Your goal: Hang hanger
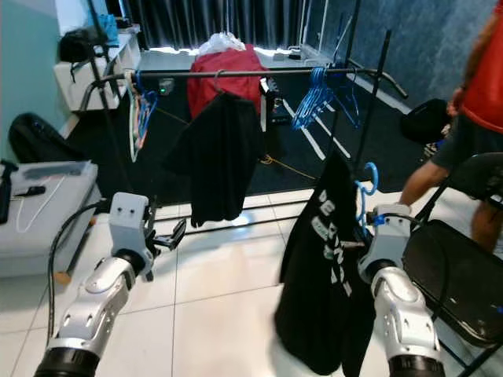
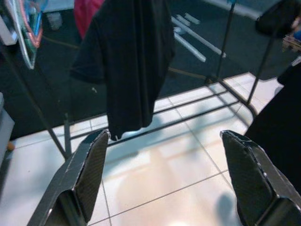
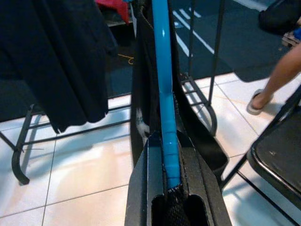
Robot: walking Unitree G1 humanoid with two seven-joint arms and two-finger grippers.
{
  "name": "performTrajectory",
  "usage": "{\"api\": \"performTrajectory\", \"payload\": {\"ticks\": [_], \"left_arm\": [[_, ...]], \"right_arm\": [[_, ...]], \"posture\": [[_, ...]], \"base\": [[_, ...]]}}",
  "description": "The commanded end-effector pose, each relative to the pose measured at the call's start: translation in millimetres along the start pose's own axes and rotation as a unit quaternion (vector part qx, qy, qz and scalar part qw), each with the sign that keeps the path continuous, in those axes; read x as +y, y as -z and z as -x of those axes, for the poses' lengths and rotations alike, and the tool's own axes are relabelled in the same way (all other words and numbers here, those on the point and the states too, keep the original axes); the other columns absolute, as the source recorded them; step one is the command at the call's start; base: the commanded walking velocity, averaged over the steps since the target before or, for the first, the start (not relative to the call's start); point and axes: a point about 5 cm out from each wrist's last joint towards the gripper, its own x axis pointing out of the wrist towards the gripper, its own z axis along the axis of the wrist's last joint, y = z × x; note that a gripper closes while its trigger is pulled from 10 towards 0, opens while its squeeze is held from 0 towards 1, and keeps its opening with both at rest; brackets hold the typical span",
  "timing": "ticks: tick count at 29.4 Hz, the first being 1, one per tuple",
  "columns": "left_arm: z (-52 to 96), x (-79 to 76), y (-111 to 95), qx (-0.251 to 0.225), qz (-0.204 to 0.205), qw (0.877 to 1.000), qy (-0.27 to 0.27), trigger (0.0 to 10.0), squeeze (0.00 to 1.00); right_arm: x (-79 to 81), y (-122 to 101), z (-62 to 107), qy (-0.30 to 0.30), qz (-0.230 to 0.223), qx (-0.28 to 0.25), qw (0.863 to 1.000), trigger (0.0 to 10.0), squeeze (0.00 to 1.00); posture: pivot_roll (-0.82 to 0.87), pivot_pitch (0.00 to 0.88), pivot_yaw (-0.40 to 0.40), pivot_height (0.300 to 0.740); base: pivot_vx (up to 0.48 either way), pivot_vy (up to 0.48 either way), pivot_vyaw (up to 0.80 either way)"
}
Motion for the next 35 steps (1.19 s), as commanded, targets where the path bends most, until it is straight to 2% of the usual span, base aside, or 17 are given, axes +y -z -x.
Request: {"api": "performTrajectory", "payload": {"ticks": [1, 5, 10, 12, 17, 20, 24, 30, 35], "left_arm": [[1.5, 3.7, 1.6, 0.009, -0.006, 1.0, -0.016, 10.0, 0.0], [1.6, 8.5, 3.0, 0.017, -0.011, 0.999, -0.044, 10.0, 0.0], [1.7, 11.0, 3.8, 0.021, -0.011, 0.998, -0.054, 10.0, 0.0], [1.7, 11.6, 4.0, 0.023, -0.011, 0.998, -0.056, 10.0, 0.0], [1.5, 10.1, 5.3, 0.029, -0.012, 0.999, -0.043, 10.0, 0.0], [0.7, 7.7, 5.5, 0.031, -0.012, 0.999, -0.028, 10.0, 0.0], [1.1, 8.3, 5.4, 0.032, -0.014, 0.999, -0.032, 10.0, 0.0], [4.3, 19.2, 9.0, 0.043, -0.016, 0.997, -0.07, 10.0, 0.0], [4.5, 21.7, 10.8, 0.05, -0.016, 0.996, -0.075, 10.0, 0.0]], "right_arm": [[3.9, -14.1, -2.1, -0.02, 0.01, -0.031, 0.999, 10.0, 0.0], [9.8, -16.0, -0.3, -0.051, 0.023, -0.032, 0.998, 10.0, 0.0], [11.3, -18.3, 1.6, -0.063, 0.018, -0.041, 0.997, 10.0, 0.0], [9.2, -20.0, 1.9, -0.058, 0.014, -0.046, 0.997, 10.0, 0.0], [3.9, -23.6, 1.0, -0.039, 0.003, -0.054, 0.998, 10.0, 0.0], [-5.2, -28.1, -3.2, 0.001, 0.001, -0.054, 0.999, 10.0, 0.0], [-7.0, -29.4, -3.9, 0.005, 0.001, -0.054, 0.999, 10.0, 0.0], [-1.5, -28.3, -3.0, -0.023, 0.002, -0.05, 0.998, 10.0, 0.0], [5.0, -27.8, -4.1, -0.046, 0.003, -0.044, 0.998, 10.0, 0.0]], "posture": [[-0.05, 0.0, -0.03, 0.74], [-0.05, 0.0, -0.024, 0.74], [-0.06, 0.0, -0.023, 0.74], [-0.06, 0.0, -0.022, 0.74], [-0.06, 0.0, -0.022, 0.74], [-0.06, 0.0, -0.02, 0.74], [-0.06, 0.0, -0.021, 0.74], [-0.05, 0.0, -0.026, 0.74], [-0.05, 0.0, -0.029, 0.74]], "base": [[0.48, 0.0, 0.0], [0.48, 0.0, 0.0], [0.48, 0.0, 0.16], [0.48, 0.0, 0.79], [0.48, 0.0, 0.0], [0.48, 0.0, 0.0], [0.48, 0.0, 0.0], [0.48, 0.0, 0.0], [0.48, 0.0, 0.0]]}}
